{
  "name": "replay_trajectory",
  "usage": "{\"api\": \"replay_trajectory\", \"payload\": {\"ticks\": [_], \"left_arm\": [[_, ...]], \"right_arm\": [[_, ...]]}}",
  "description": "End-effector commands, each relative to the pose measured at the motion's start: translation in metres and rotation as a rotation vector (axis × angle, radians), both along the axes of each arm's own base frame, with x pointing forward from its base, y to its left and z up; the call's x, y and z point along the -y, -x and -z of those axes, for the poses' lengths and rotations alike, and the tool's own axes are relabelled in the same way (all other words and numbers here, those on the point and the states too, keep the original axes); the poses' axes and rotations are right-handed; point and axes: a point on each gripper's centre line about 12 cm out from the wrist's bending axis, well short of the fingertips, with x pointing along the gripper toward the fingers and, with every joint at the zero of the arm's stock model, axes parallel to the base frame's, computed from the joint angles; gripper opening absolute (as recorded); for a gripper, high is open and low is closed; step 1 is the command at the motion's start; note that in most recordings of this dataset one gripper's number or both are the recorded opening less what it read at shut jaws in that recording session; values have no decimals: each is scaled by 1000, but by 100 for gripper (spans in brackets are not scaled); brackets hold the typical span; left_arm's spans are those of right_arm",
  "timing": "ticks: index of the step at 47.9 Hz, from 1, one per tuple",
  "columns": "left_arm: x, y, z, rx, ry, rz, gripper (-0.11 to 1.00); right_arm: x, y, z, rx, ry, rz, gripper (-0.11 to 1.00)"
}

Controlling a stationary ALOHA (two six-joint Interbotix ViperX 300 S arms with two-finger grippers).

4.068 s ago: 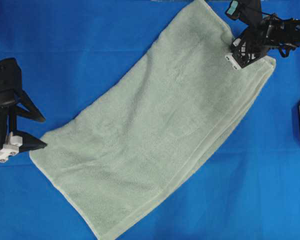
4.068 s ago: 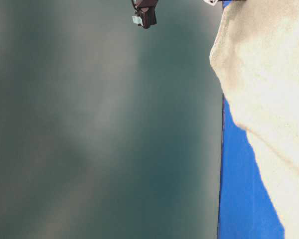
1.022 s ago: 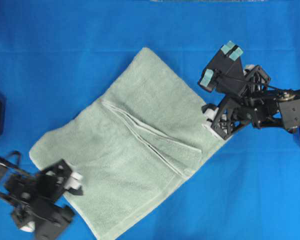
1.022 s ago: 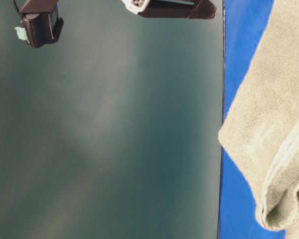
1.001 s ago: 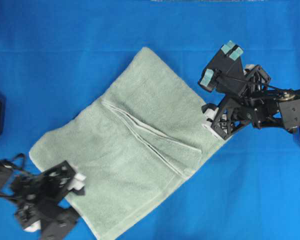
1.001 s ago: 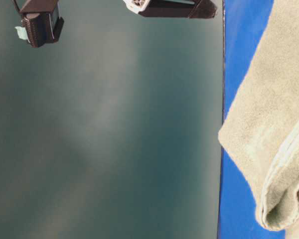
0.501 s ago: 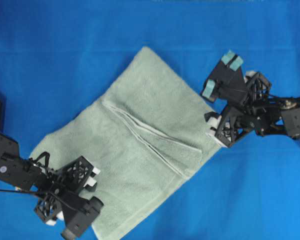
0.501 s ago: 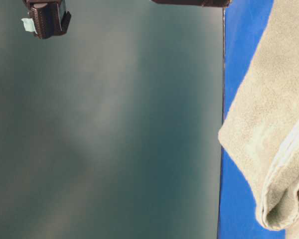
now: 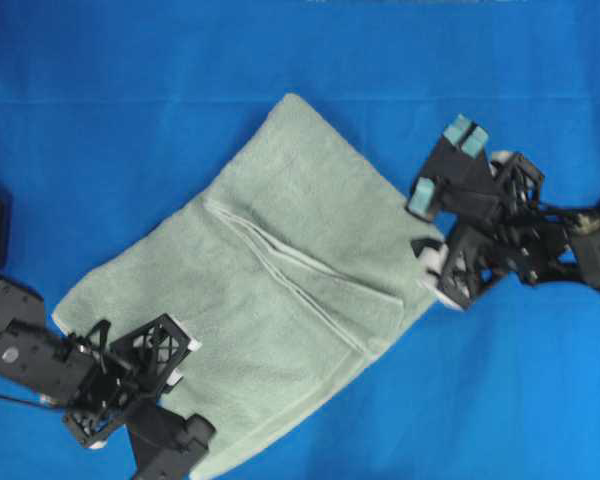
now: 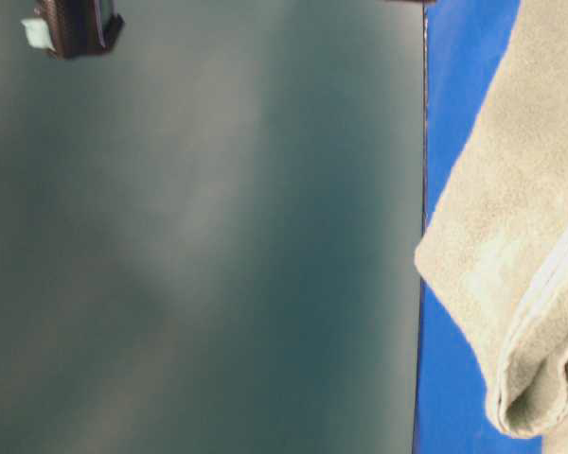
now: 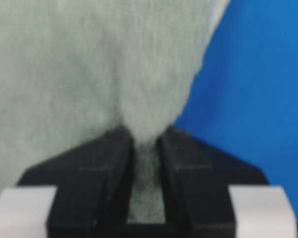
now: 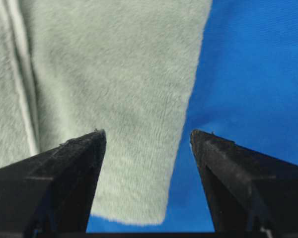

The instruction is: Fold a bath towel.

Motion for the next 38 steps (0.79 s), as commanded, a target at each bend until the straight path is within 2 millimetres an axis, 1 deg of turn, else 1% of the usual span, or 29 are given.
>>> {"api": "replay_trajectory", "payload": {"ticks": [1, 5, 9, 15, 18, 20, 22, 24, 27, 31, 38], "left_arm": [[-7, -14, -42, 18, -29, -14, 13], [-28, -26, -57, -14, -111, -39, 13], [-53, -48, -70, -20, -214, 30, 13], [-114, -114, -98, 84, -350, 16, 13], [-141, -143, -110, 123, -404, 60, 13], [-156, -160, -116, 144, -429, 102, 13], [-167, -176, -116, 155, -445, 138, 13], [-175, -193, -111, 157, -454, 195, 13], [-182, -208, -100, 155, -446, 223, 13], [-191, -224, -91, 180, -433, 204, 13], [-204, -241, -80, 275, -416, 176, 13]], "right_arm": [[-7, 8, -11, 16, 8, -20, 67], [-11, 20, -12, -10, 25, -31, 67], [-15, 33, -11, -32, 39, -45, 67], [-19, 51, -13, -30, 43, -75, 67], [-19, 58, -13, -23, 38, -76, 67], [-18, 62, -12, -22, 37, -75, 67], [-18, 65, -11, -17, 34, -74, 67], [-16, 70, -8, -20, 31, -67, 67], [-15, 75, -4, -23, 28, -61, 67], [-12, 80, 2, -32, 35, -54, 67], [-9, 86, 6, -31, 46, -56, 67]]}}
